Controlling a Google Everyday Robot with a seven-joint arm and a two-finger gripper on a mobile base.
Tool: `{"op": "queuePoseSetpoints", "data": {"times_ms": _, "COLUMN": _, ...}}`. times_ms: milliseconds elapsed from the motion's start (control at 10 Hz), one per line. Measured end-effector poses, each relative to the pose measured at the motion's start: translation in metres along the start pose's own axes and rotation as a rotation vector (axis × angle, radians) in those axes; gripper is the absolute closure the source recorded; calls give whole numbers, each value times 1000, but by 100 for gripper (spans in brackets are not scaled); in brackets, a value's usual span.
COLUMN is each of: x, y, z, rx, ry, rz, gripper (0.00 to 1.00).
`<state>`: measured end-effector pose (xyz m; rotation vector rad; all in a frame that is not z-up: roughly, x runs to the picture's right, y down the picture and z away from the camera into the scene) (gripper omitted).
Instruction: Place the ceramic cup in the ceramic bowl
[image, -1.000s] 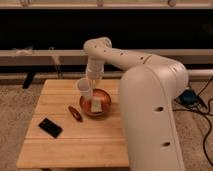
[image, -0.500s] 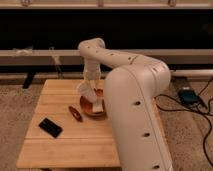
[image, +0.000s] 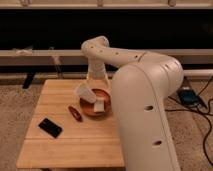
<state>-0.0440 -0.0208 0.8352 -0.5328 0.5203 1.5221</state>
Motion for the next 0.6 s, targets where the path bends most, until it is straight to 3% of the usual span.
{"op": "queuePoseSetpoints", "data": {"times_ms": 300, "x": 8, "y": -1, "z": -24, "rx": -5, "ry": -115, "rz": -23, "gripper": 20}}
{"op": "queuePoseSetpoints", "data": {"times_ms": 500, "x": 16, "y": 3, "z": -33, "rx": -42, "ry": -152, "rz": -56, "gripper": 20}}
{"op": "queuePoseSetpoints", "data": {"times_ms": 600, "x": 16, "y": 3, "z": -33, "rx": -42, "ry": -153, "rz": -58, "gripper": 20}}
